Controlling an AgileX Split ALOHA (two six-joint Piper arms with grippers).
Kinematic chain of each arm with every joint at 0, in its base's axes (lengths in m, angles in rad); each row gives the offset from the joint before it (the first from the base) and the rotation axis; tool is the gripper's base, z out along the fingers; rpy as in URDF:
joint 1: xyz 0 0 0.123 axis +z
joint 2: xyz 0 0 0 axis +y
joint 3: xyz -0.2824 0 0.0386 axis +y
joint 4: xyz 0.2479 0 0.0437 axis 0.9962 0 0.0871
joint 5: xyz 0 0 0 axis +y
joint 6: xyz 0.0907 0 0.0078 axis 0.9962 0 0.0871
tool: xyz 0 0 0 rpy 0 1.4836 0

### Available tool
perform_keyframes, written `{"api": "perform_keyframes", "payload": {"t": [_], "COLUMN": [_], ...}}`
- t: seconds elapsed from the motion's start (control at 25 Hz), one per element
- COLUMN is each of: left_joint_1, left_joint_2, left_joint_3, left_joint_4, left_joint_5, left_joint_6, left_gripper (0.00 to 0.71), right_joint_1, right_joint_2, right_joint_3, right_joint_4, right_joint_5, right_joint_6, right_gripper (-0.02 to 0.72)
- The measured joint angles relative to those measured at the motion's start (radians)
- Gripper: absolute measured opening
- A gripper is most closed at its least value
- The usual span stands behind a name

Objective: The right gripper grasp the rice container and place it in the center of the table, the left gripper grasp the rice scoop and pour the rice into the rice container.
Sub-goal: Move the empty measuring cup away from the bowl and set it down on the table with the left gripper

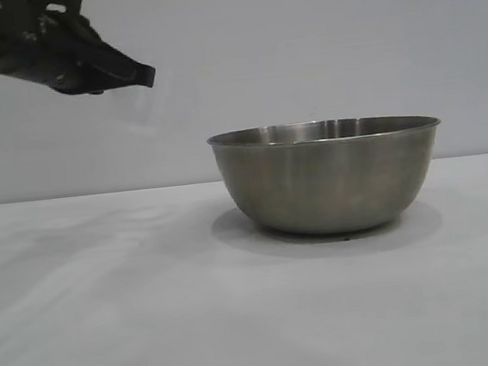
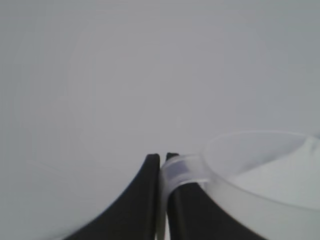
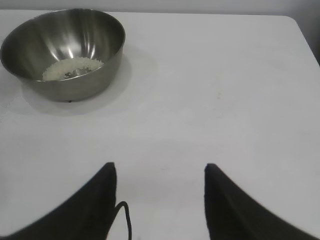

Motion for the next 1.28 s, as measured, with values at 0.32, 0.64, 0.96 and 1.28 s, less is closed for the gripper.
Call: {"api": "perform_keyframes", "payload": {"t": [0.32, 0.64, 0.96, 1.28], "left_joint_1": [0.049, 0.049, 0.049, 0.049], "left_joint_2": [0.007, 0.108, 0.148, 0.148], "left_joint_3": [0.174, 0.214, 0.215, 0.241], "left_joint_4": [0.188, 0.190, 0.190, 0.213], "left_joint_5": [-0.165, -0.224, -0.224, -0.228], "left_joint_6": [-0.140, -0.140, -0.158, -0.166], "left_gripper": [0.000, 0.000, 0.000, 0.214], "right_joint_1": [0.000, 0.000, 0.000, 0.000], "right_joint_2": [0.000, 0.000, 0.000, 0.000], "right_joint_3": [0.000, 0.000, 0.000, 0.000], "right_joint_4": [-0.002, -0.002, -0.002, -0.002], "right_joint_5": [0.000, 0.000, 0.000, 0.000], "right_joint_6": [0.002, 0.003, 0.004, 0.006], "right_gripper": [0.379, 0.379, 0.379, 0.379]}}
